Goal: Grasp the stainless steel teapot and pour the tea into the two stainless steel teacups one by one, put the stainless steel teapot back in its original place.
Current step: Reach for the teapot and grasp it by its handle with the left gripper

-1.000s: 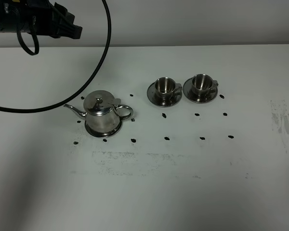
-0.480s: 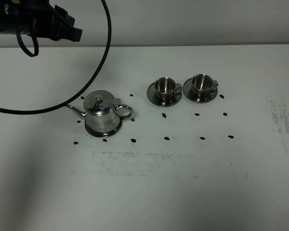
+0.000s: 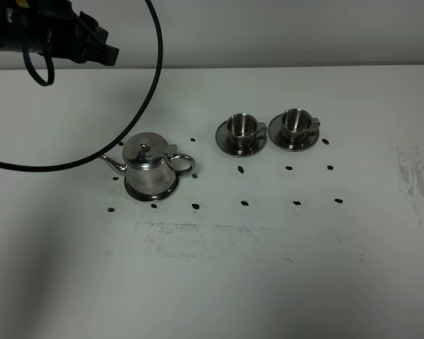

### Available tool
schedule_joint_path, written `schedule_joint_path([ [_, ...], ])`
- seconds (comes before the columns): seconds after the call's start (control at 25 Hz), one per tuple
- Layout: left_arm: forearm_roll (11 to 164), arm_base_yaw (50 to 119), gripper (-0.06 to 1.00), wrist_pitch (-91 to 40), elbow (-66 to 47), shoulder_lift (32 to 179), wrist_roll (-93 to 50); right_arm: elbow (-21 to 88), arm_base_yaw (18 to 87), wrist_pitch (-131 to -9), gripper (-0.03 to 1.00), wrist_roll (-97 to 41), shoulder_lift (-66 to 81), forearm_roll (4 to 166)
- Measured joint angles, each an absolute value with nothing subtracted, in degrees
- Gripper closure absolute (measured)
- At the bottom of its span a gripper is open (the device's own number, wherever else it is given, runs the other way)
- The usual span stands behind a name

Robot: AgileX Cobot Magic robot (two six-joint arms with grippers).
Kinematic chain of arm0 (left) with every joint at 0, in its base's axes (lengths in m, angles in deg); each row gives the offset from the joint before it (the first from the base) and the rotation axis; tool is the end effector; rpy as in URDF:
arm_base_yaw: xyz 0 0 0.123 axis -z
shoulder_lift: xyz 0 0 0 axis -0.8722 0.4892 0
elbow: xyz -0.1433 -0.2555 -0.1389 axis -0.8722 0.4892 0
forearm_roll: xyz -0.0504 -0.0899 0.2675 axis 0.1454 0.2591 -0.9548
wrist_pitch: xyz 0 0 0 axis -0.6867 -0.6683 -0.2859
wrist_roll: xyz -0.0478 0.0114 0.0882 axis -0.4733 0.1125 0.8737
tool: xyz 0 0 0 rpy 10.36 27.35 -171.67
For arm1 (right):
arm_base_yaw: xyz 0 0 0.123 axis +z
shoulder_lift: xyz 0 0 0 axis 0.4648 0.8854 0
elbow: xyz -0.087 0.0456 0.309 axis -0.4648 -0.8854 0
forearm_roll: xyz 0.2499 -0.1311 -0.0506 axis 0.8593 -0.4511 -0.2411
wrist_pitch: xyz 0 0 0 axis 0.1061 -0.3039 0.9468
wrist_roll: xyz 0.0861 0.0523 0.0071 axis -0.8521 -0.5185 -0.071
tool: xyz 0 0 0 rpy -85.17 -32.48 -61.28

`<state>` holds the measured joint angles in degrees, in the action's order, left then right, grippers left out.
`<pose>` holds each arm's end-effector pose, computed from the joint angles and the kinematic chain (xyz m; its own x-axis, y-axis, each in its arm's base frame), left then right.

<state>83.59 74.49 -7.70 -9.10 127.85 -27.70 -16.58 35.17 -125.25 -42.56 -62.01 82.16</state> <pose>0.4250 -0.1104 0.3469 -0.4034 0.4290 -0.8082 0.4391 0.8657 0.2404 -0.0010 0.0077 0.2927 -0.5080 -0.1757 -0.8432 -0.2498 0.9669 -0.0510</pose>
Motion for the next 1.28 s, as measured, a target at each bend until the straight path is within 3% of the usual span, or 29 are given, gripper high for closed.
schedule_joint_path([
  [0.28,83.54,74.49,0.58,-7.19,-9.10,127.85,-27.66,-16.58,26.26,-125.25,0.64,-42.56,-62.01,82.17],
  [1.28,79.46,72.33,0.58,0.82,-9.04,125.02,-31.34,-16.58,25.83,-125.25,0.64,-42.61,-62.01,82.23],
])
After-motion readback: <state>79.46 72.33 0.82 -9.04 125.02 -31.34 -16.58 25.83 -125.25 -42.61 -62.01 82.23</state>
